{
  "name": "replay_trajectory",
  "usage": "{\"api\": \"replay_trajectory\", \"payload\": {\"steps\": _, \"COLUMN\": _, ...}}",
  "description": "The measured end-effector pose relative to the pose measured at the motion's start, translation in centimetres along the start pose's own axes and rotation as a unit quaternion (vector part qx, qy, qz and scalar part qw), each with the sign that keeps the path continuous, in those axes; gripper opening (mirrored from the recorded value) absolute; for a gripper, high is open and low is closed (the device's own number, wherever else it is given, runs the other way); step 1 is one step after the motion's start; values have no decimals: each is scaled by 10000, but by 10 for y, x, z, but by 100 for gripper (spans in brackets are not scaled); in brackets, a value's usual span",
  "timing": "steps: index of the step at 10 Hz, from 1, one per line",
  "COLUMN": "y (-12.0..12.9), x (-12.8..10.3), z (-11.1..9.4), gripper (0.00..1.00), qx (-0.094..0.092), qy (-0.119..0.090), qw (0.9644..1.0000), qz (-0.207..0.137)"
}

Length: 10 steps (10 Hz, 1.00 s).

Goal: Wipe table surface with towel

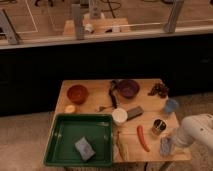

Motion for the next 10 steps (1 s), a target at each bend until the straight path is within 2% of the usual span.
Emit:
{"api": "replay_trajectory", "payload": {"steps": 3, "y": 0, "x": 1, "z": -1, "gripper": 35, "qx": -20, "qy": -18, "qw": 10000, "qz": 18}}
{"api": "replay_trajectory", "payload": {"steps": 7, "y": -8, "x": 2, "z": -1, "gripper": 32, "qx": -11, "qy": -10, "qw": 10000, "qz": 23}}
{"api": "replay_trajectory", "payload": {"steps": 10, "y": -28, "x": 2, "z": -5, "gripper": 11, "qx": -29, "qy": 108, "qw": 9999, "qz": 116}}
